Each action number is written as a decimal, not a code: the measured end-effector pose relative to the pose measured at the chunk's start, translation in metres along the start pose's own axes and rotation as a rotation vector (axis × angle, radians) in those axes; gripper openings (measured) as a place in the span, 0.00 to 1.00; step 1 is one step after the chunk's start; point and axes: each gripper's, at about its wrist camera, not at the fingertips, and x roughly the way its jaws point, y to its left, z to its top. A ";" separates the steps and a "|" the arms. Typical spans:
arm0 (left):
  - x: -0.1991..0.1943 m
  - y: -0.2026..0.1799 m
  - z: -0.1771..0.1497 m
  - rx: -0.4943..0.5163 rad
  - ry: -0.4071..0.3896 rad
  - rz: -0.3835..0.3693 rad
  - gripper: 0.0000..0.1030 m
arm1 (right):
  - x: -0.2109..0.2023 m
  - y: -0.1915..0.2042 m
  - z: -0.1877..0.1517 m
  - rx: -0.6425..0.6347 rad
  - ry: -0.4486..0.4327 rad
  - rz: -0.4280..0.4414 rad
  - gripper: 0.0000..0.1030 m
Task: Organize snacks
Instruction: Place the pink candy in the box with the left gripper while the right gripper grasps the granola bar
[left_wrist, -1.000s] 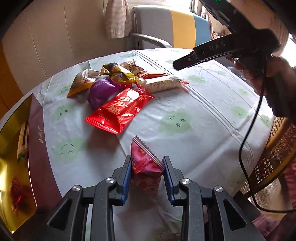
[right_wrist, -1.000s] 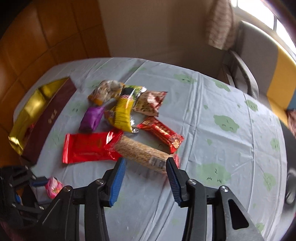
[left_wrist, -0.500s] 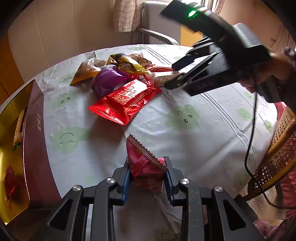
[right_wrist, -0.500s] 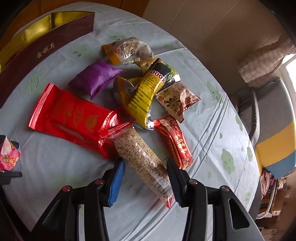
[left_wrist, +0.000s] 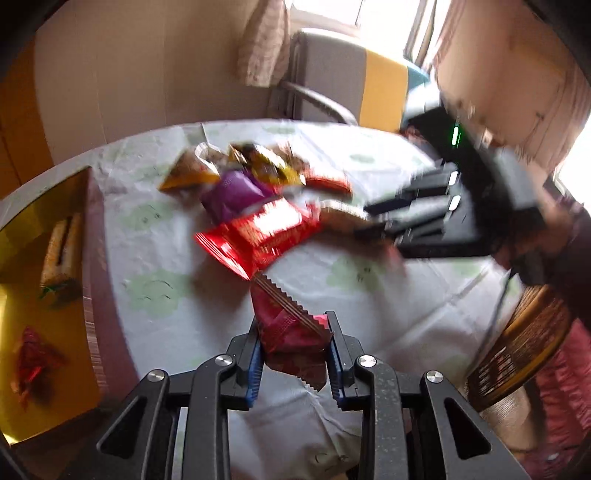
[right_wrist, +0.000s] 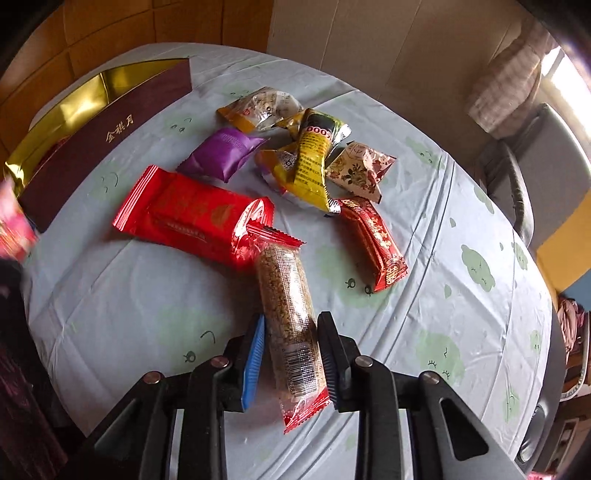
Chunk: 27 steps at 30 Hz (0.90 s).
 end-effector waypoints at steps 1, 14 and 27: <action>-0.011 0.005 0.005 -0.027 -0.021 -0.017 0.29 | 0.000 -0.002 0.000 0.008 -0.006 0.005 0.29; -0.059 0.147 0.041 -0.390 -0.120 0.145 0.29 | 0.000 -0.004 -0.001 0.017 -0.016 0.001 0.29; -0.018 0.189 0.034 -0.524 -0.034 0.196 0.56 | 0.007 -0.005 0.001 0.015 0.003 0.007 0.30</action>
